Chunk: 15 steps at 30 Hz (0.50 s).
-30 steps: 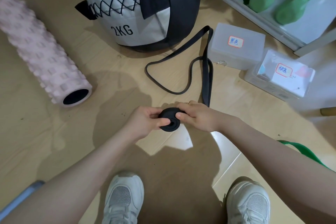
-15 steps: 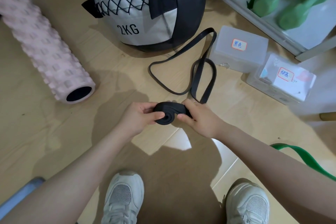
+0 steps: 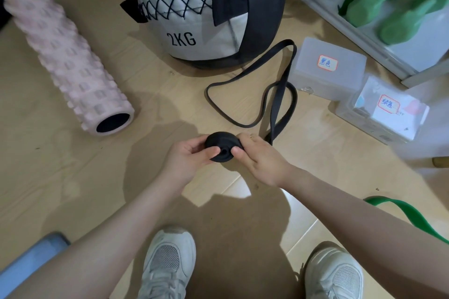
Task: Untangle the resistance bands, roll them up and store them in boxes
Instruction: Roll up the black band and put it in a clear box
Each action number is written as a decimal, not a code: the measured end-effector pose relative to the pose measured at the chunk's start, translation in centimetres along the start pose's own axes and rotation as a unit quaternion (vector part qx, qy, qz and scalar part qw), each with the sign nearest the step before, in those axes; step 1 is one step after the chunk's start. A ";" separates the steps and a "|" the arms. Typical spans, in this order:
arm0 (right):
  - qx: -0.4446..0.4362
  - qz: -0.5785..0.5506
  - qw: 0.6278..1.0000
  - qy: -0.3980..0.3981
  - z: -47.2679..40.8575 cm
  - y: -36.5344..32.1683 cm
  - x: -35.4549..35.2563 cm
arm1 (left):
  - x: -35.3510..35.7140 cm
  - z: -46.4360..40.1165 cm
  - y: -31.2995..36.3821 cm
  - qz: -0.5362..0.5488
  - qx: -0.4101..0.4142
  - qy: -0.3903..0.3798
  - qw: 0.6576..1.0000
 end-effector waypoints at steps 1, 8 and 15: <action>0.005 -0.031 0.999 0.014 -0.1 -0.4 -0.1 | 0.1 0.1 -0.1 0.031 -0.007 0.010 0.999; 0.038 -0.075 0.996 0.013 -0.8 -1.8 -0.5 | 0.5 0.3 -1.2 0.142 -0.070 0.001 0.987; 0.056 -0.046 0.994 -0.086 0.9 -0.5 0.9 | 0.6 0.1 -1.7 -0.036 -0.093 -0.127 0.987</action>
Point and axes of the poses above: each hand's wrist, its own z-axis away from the middle knuckle, its own x-axis out of the palm, y = z × x, the point moved 6 cm from there along -z, towards the middle knuckle, and after that the axes turned 7 degrees about -x, right-handed, at the moved point
